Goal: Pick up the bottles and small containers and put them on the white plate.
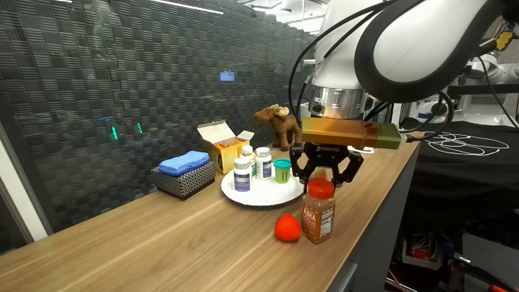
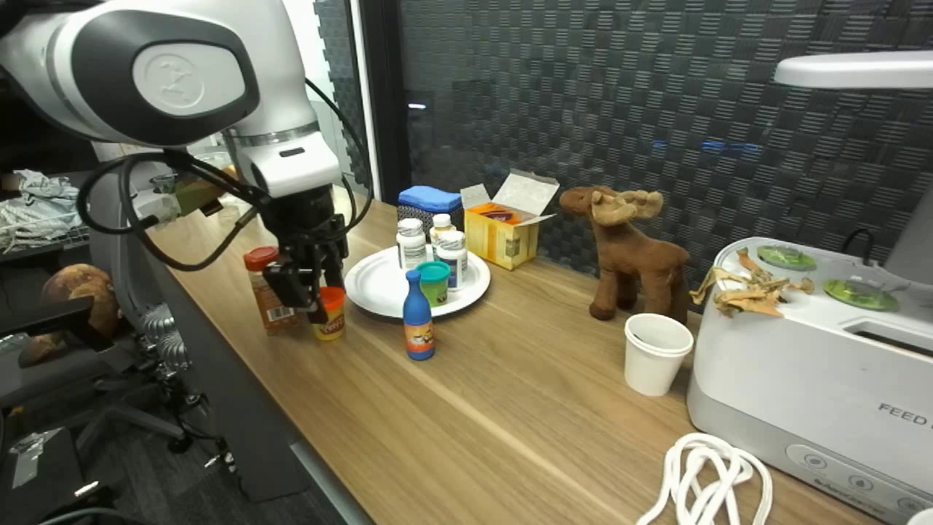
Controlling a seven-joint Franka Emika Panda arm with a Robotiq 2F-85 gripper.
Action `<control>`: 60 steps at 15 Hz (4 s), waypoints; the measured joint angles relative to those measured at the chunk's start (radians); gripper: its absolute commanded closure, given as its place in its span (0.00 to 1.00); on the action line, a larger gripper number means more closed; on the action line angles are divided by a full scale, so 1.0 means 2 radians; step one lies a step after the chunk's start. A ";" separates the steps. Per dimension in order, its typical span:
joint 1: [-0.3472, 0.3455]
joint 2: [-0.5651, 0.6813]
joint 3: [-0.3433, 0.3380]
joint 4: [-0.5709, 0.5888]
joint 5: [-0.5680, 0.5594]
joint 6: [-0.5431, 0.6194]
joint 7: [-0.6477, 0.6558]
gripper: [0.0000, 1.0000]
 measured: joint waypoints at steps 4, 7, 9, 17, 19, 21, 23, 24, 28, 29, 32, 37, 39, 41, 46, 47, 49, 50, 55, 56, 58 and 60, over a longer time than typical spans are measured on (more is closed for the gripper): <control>0.000 -0.004 0.001 0.001 -0.020 -0.012 0.032 0.71; 0.000 -0.016 0.005 0.016 -0.046 -0.049 0.055 0.71; 0.000 -0.024 0.010 0.035 -0.063 -0.073 0.066 0.71; -0.002 0.007 0.011 0.098 -0.111 -0.056 0.062 0.71; -0.002 0.032 0.008 0.116 -0.102 -0.046 0.043 0.71; -0.002 0.059 0.007 0.134 -0.082 -0.034 0.013 0.71; 0.000 0.084 0.007 0.152 -0.051 -0.028 -0.026 0.71; 0.001 0.097 0.008 0.161 -0.034 -0.026 -0.048 0.71; 0.008 0.137 0.009 0.192 0.016 -0.026 -0.112 0.71; 0.011 0.144 0.009 0.197 0.022 -0.026 -0.121 0.71; 0.019 0.156 0.006 0.208 0.024 -0.026 -0.127 0.71; 0.035 0.162 -0.007 0.216 0.019 -0.027 -0.127 0.12; 0.044 0.161 -0.014 0.216 0.008 -0.027 -0.120 0.00; 0.057 0.156 -0.023 0.215 -0.022 -0.029 -0.094 0.00; 0.096 0.122 -0.033 0.205 -0.126 -0.078 0.024 0.00; 0.102 0.114 -0.028 0.205 -0.134 -0.103 0.040 0.00; 0.107 0.097 -0.010 0.205 -0.132 -0.154 0.050 0.00; 0.108 0.088 -0.001 0.205 -0.131 -0.177 0.051 0.00; 0.107 0.046 0.027 0.204 -0.130 -0.270 0.053 0.00; 0.107 0.039 0.029 0.202 -0.127 -0.280 0.050 0.00; 0.105 0.027 0.030 0.193 -0.112 -0.284 0.034 0.00; 0.100 0.018 0.030 0.177 -0.091 -0.276 -0.003 0.00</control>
